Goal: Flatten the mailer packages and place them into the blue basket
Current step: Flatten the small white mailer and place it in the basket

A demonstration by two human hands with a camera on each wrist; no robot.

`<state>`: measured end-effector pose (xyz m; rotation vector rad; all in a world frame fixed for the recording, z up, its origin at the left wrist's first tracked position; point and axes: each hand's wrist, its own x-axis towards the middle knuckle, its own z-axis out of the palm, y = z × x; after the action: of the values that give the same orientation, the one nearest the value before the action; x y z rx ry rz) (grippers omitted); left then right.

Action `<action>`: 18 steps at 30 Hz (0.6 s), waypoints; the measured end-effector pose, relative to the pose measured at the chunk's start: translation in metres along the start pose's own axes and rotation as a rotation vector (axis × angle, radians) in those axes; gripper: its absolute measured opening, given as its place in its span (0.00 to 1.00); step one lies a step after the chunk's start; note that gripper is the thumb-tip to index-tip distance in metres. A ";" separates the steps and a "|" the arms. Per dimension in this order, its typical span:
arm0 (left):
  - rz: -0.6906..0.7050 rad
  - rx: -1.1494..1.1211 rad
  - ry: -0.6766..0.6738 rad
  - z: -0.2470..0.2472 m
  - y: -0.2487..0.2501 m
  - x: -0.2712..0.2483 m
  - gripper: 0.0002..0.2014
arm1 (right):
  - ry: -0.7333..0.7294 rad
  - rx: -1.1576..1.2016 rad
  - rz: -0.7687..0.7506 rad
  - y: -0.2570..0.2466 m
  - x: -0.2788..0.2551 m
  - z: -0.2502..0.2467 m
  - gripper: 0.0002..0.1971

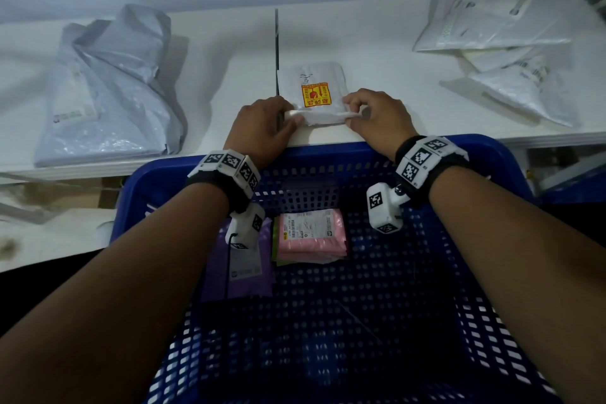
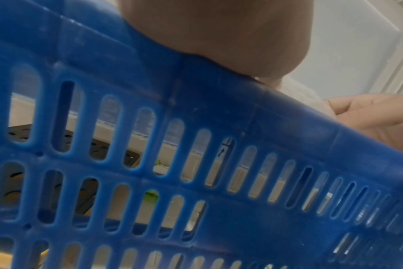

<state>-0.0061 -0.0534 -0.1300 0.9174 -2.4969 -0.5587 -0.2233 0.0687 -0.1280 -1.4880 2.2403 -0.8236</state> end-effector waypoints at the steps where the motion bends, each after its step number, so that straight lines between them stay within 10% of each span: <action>1: 0.002 -0.005 0.001 0.000 0.001 0.000 0.17 | -0.001 0.010 0.005 0.001 0.000 0.001 0.07; 18: -0.054 0.032 -0.033 0.008 -0.010 0.004 0.06 | 0.097 -0.155 -0.068 -0.005 -0.003 0.003 0.07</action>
<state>-0.0073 -0.0617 -0.1405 0.9985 -2.5235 -0.5576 -0.2167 0.0694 -0.1278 -1.6348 2.3839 -0.7724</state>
